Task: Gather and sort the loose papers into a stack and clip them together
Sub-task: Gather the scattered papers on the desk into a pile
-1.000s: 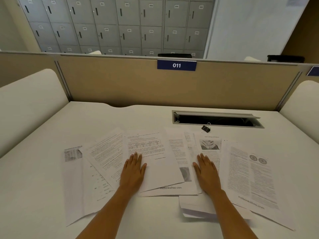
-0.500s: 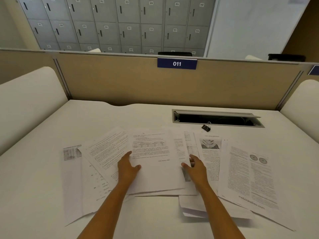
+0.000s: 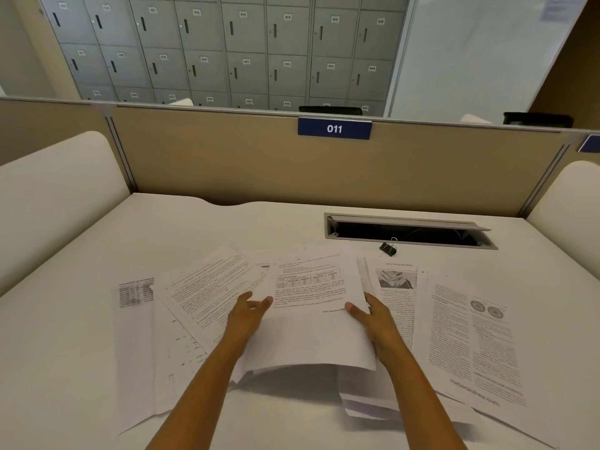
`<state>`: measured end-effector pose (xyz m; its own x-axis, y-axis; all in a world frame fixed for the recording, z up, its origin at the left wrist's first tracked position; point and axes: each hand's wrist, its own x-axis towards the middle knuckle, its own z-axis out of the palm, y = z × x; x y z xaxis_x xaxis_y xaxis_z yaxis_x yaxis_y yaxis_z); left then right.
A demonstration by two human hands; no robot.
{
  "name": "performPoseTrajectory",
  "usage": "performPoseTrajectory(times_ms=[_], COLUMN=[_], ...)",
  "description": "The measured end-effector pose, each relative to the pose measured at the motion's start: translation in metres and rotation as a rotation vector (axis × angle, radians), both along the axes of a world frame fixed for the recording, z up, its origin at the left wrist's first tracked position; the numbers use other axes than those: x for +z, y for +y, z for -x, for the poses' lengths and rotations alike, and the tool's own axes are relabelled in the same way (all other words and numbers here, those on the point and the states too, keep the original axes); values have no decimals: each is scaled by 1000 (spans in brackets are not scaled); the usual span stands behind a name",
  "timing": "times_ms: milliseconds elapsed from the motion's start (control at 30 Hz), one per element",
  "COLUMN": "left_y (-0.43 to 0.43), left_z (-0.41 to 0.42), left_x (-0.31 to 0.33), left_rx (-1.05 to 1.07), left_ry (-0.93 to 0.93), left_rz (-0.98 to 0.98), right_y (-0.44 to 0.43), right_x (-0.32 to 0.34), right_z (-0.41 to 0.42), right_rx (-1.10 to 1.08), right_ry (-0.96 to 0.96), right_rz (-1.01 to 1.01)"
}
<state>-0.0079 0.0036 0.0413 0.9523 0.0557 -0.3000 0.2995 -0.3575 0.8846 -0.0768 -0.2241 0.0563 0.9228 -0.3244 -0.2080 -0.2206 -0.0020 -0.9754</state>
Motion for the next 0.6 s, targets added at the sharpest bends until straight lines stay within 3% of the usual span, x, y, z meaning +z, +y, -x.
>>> performPoseTrajectory(times_ms=[200, 367, 600], left_y=[-5, -7, 6], left_z=[0, 8, 6], left_x=[4, -5, -18], left_rx=[-121, -201, -188], left_ry=[226, 94, -2], left_rz=[111, -135, -314], right_y=[-28, -54, -74], right_x=[18, 13, 38], right_z=[1, 6, 26], right_rx=[-98, -146, -294], right_ry=[71, 317, 237], right_rz=[-60, 534, 595])
